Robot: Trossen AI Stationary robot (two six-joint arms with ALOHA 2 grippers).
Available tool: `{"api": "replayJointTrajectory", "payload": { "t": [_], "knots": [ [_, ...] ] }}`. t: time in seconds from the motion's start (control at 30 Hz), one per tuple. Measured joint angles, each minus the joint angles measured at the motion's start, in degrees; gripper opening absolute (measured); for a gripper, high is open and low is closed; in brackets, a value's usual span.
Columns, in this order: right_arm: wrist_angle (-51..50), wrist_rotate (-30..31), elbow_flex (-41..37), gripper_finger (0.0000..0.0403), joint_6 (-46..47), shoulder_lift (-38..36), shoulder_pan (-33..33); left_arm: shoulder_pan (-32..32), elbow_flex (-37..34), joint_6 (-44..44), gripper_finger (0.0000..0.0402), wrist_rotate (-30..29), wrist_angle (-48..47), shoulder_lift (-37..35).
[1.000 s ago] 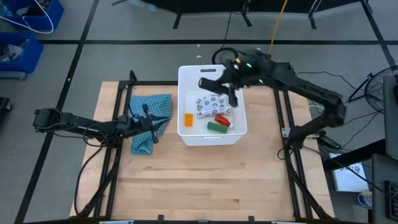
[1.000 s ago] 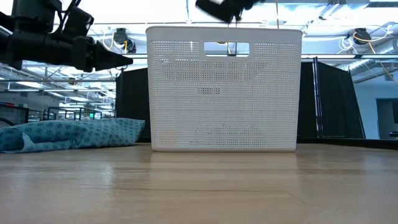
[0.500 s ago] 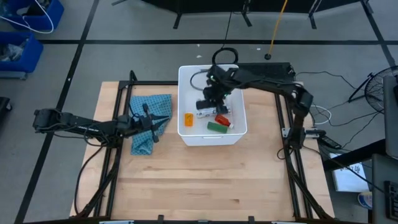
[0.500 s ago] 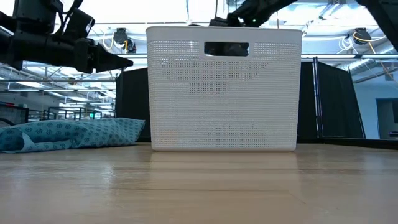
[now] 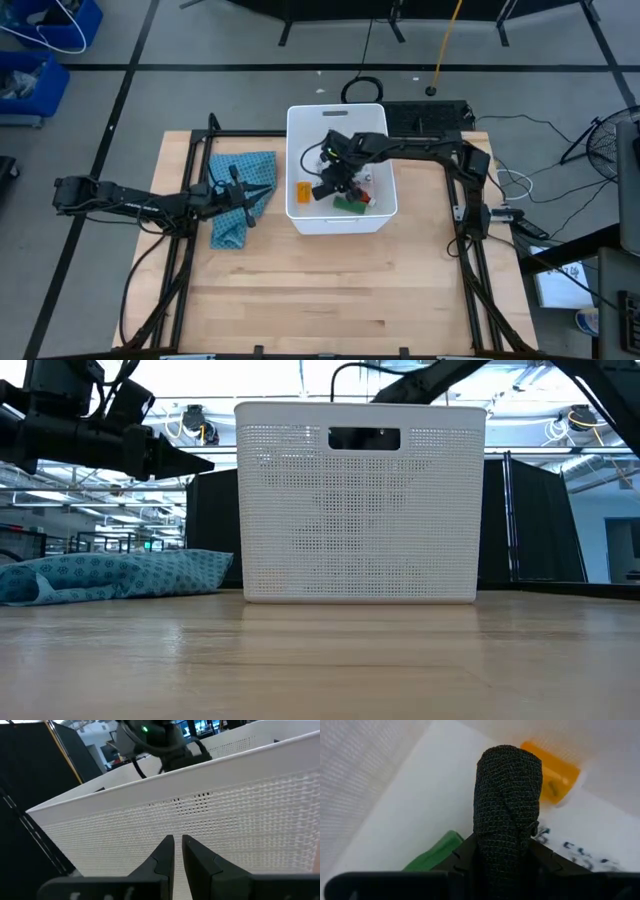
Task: Pick & place medical supplies in basket/bin
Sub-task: Put the black rolled bandage in the white bin
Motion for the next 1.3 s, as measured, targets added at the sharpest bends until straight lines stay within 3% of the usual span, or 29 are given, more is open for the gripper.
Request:
{"api": "replayJointTrajectory", "payload": {
  "t": [0.67,0.9,1.1,1.3],
  "knots": [
    [13.75,0.61,-13.58,0.0095,-2.19,-0.24,0.19,0.0,0.02,-0.5,0.0042,0.11,0.15,0.02],
    [19.02,1.6,-13.85,0.0095,-8.85,-0.14,2.44,0.0,0.02,-0.46,0.0042,0.11,0.17,0.02],
    [27.57,0.83,-13.96,0.0096,-5.57,-0.02,4.33,0.0,0.0,-0.02,0.0042,0.11,0.15,0.02],
    [25.84,-3.48,-13.93,0.0096,-5.87,0.54,3.75,0.0,0.01,0.02,0.0042,0.11,0.04,0.0]
  ]
}}
